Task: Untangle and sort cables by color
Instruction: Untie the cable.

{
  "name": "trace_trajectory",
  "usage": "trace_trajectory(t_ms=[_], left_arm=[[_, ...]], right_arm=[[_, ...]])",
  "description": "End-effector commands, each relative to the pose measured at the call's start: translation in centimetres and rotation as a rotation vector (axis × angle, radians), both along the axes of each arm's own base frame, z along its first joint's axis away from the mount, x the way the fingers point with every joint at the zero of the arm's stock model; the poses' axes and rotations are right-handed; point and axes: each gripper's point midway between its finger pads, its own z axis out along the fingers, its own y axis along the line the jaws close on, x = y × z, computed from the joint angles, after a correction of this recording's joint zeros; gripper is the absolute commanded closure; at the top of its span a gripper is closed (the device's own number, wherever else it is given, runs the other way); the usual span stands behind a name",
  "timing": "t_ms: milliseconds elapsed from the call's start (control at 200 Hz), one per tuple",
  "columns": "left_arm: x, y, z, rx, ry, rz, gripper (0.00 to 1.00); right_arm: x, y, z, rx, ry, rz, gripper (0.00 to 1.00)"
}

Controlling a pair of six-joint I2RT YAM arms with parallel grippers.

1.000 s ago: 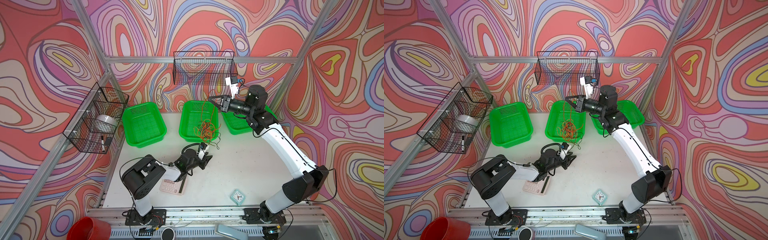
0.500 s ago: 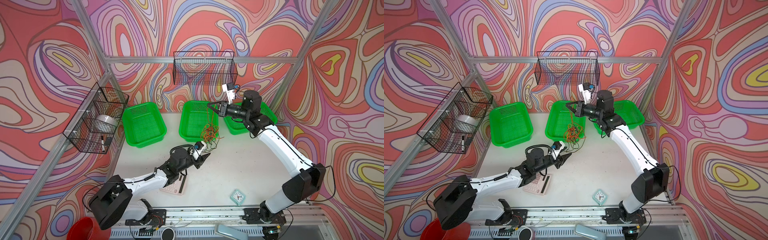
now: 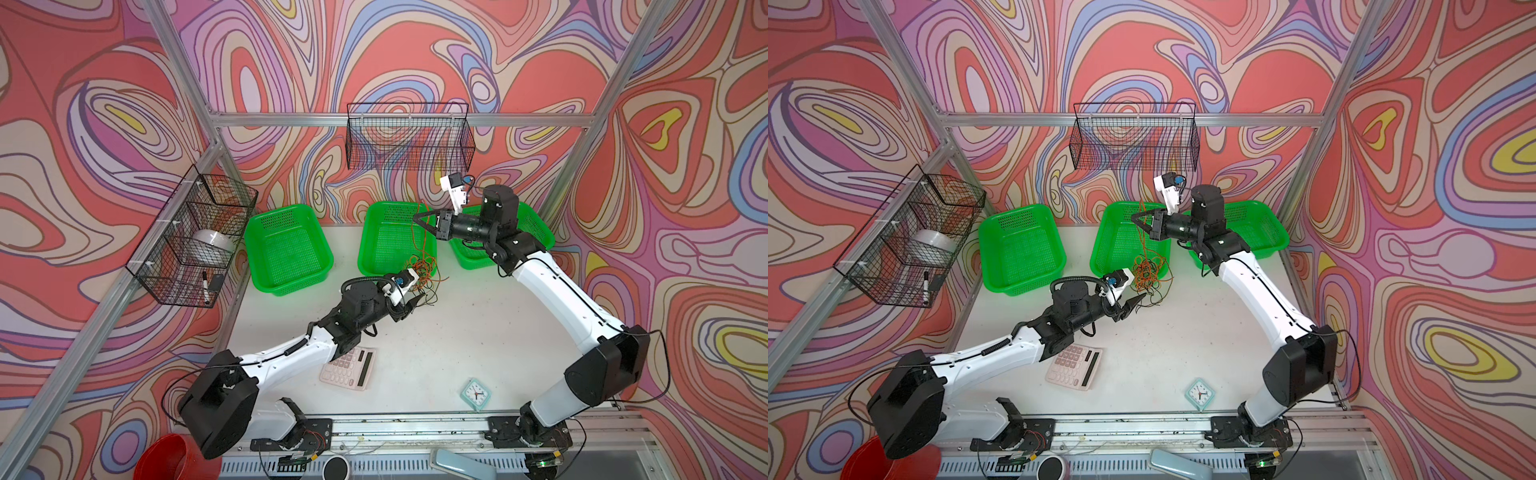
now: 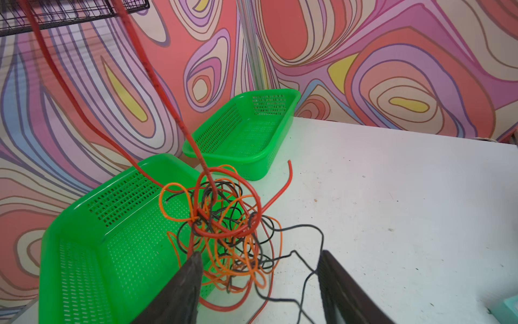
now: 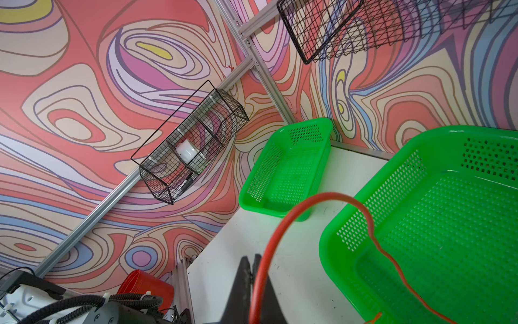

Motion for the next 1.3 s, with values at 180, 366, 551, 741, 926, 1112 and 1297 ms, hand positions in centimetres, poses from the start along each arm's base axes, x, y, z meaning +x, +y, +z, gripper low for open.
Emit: trace_trajectory(t_ms=[180,366,551,741,926,1112,1297], left_arm=[[1.8,-0.8,-0.6,0.037,0.013,-0.048,0.33],[3.3,-2.0,-1.3,-0.004,0.062,-0.064,0.33],[4.4,-2.5,-2.4,0.001,0.070,-0.049,0.40],[5.1,-2.7,-1.5,-0.046,0.033,-0.033,0.59],[4.7,-2.8,-1.6,-0.046,0.040,-0.051,0.89],[3.5,-2.5,-3.7,-0.033,0.117,-0.073,1.00],[1.8,-1.4,-7.2,-0.025,0.238,-0.063,1.00]], right_arm=[[-2.1,-0.2,1.1,0.007,-0.036,0.058,1.00],[-2.6,-0.1,1.4,0.021,-0.039,0.082,1.00],[-2.8,0.2,2.3,0.061,-0.042,0.109,1.00],[-2.6,0.2,2.2,0.068,-0.028,0.099,1.00],[-1.9,-0.1,2.3,0.060,-0.024,0.053,1.00],[-1.3,-1.5,4.7,0.073,-0.077,-0.012,1.00],[-0.9,-4.8,8.5,0.065,-0.178,-0.112,1.00]])
